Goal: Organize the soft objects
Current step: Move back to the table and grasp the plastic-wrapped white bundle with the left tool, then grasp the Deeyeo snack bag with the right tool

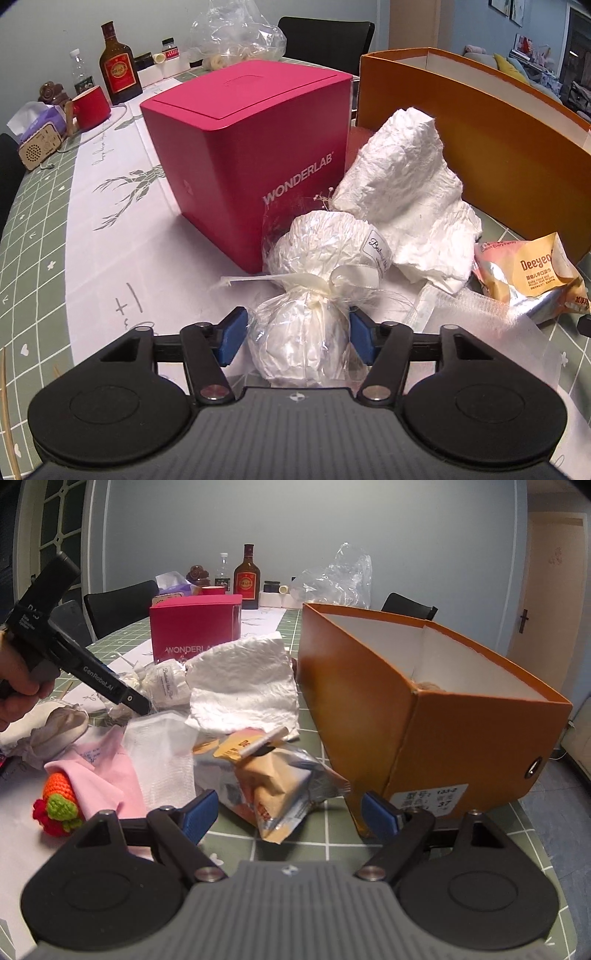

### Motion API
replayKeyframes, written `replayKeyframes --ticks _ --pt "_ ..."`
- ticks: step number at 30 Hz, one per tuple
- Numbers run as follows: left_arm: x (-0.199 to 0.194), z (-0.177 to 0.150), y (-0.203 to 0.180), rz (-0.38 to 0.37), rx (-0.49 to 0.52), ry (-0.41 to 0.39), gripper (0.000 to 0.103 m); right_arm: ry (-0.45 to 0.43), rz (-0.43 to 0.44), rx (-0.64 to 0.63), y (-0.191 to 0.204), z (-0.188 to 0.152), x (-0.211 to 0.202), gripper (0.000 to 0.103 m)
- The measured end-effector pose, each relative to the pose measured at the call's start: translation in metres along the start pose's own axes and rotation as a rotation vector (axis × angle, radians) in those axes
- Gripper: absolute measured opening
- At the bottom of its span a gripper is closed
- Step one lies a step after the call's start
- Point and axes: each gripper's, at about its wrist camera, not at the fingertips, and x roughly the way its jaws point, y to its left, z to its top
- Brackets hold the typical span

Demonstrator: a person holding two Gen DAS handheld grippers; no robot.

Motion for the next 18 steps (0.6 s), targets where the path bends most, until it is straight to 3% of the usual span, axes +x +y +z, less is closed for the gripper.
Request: replayKeyframes --ticks 5,14,18 --pt "0.001 0.003 -0.004 0.002 0.001 0.004 0.061 0.017 -0.01 -0.037 0.002 -0.004 0.002 0.084" --pt "-0.012 0.001 0.007 -0.006 -0.023 -0.018 0.06 0.02 0.01 -0.08 0.011 -0.002 0.008 0.082" --pt "-0.027 -0.002 0.016 -0.008 -0.048 -0.041 0.06 0.004 0.016 -0.205 0.023 0.008 0.011 0.083"
